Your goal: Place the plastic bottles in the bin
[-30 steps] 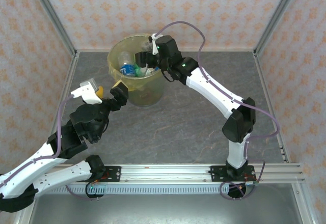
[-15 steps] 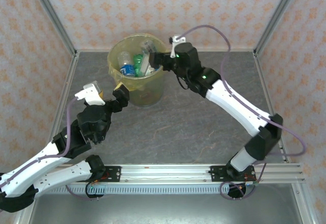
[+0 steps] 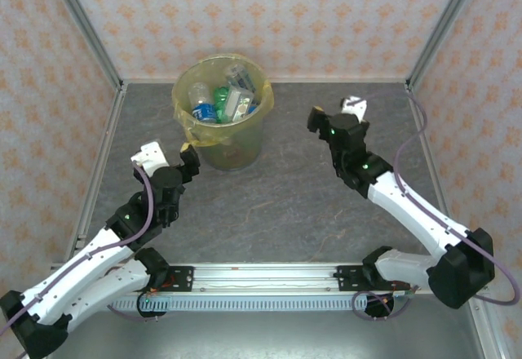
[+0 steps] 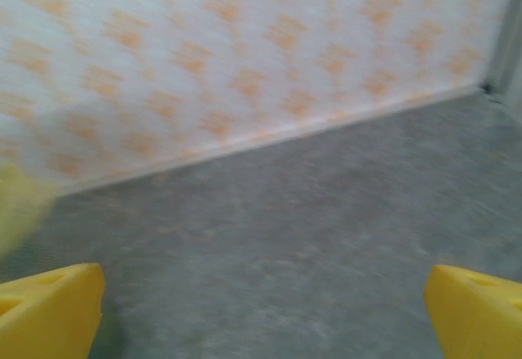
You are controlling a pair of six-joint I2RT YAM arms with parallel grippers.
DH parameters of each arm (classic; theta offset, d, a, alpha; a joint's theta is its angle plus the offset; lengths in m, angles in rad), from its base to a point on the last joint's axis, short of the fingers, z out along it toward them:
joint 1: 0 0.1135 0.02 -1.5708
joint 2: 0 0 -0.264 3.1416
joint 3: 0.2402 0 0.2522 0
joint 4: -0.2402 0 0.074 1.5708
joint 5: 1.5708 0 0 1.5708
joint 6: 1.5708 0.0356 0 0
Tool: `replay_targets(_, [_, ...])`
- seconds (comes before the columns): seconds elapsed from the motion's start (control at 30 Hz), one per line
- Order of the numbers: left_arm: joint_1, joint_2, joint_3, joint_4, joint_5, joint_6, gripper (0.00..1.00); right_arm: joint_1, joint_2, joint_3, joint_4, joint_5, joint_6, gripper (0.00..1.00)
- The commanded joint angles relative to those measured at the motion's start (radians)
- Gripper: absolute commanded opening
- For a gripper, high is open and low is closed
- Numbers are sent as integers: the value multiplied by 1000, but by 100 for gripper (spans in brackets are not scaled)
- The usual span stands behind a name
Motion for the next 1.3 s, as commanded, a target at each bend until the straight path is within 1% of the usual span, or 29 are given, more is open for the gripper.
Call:
replay_targets(0.0, [90, -21, -63, 54, 34, 59, 99, -43, -88, -150, 161, 112, -66, 100])
replay_targets(0.1, [200, -4, -129, 118, 83, 106, 99, -114, -114, -267, 251, 118, -92, 100])
replay_targets(0.17, [277, 22, -162, 156, 113, 97, 99, -155, -110, -314, 305, 97, -83, 100])
replay_targets(0.23, [363, 64, -183, 208, 186, 101, 99, -179, -84, -349, 385, 92, -116, 100])
replay_targets(0.3, [433, 121, -189, 263, 253, 118, 99, -187, -45, -366, 438, 123, -147, 100])
replay_targets(0.37, [469, 192, -198, 343, 250, 169, 99, -195, 8, -380, 487, 172, -156, 100])
replay_targets(0.43, [497, 269, -213, 426, 215, 217, 99, -217, 63, -393, 528, 173, -150, 100])
replay_targets(0.47, [519, 309, -222, 471, 215, 237, 99, -231, 98, -397, 545, 159, -141, 100])
replay_targets(0.57, [586, 418, -213, 542, 231, 217, 99, -260, 199, -408, 630, 160, -147, 100])
replay_targets(0.63, [611, 468, -227, 628, 249, 207, 100, -267, 262, -409, 684, 148, -177, 100])
replay_targets(0.7, [629, 501, -262, 766, 263, 204, 100, -277, 312, -410, 735, 122, -193, 100])
replay_targets(0.8, [652, 571, -285, 925, 298, 195, 100, -279, 354, -451, 874, 97, -247, 100])
replay_targets(0.87, [651, 639, -288, 1024, 334, 238, 100, -282, 376, -481, 970, 113, -273, 100])
replay_targets(0.93, [651, 702, -295, 1113, 353, 260, 100, -285, 379, -490, 999, 89, -294, 100])
replay_targets(1.0, [654, 725, -279, 1131, 373, 275, 100, -298, 389, -533, 1094, 68, -303, 100])
replay_targets(1.03, [653, 743, -296, 1211, 380, 289, 100, -310, 392, -549, 1130, 62, -295, 100])
replay_targets(1.07, [653, 750, -312, 1270, 399, 319, 100, -329, 378, -549, 1103, 38, -269, 100])
replay_targets(1.1, [654, 750, -320, 1285, 419, 325, 100, -349, 371, -559, 1116, -9, -261, 100])
replay_targets(1.17, [653, 790, -370, 1441, 431, 352, 100, -379, 355, -589, 1144, -70, -241, 100])
replay_targets(1.23, [651, 779, -347, 1368, 477, 359, 99, -398, 344, -619, 1186, -124, -236, 100])
replay_targets(1.27, [651, 790, -364, 1423, 495, 372, 99, -410, 342, -634, 1203, -155, -234, 100])
